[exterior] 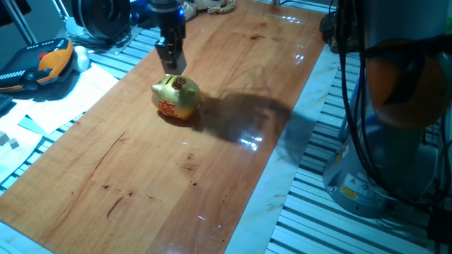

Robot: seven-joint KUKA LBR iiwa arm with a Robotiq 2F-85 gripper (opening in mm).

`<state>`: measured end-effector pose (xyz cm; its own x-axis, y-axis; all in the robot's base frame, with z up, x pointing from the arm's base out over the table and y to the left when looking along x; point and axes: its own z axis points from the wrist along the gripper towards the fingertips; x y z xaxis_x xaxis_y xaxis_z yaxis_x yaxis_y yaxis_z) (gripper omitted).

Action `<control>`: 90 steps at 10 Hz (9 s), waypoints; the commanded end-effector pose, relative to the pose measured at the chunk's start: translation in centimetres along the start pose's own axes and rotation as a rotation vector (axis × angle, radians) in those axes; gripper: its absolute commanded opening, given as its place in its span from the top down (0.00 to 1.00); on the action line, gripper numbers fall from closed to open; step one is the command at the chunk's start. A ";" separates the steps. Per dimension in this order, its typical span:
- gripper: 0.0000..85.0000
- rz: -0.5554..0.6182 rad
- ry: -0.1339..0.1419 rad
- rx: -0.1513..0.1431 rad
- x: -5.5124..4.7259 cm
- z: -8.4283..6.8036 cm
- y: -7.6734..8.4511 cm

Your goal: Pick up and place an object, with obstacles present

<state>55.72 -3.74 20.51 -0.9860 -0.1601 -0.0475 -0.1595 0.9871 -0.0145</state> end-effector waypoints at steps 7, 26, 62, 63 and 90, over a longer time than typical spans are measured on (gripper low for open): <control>1.00 0.071 -0.020 -0.086 1.8 1.4 -3.0; 1.00 0.020 -0.025 0.052 1.2 2.2 -9.9; 1.00 0.155 -0.057 0.007 2.7 15.5 -14.9; 1.00 0.150 -0.064 0.011 2.7 15.5 -14.9; 1.00 0.167 0.002 -0.033 1.8 -1.0 -7.4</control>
<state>55.00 -11.25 21.58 -0.9990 0.0058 -0.0444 0.0046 0.9997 0.0259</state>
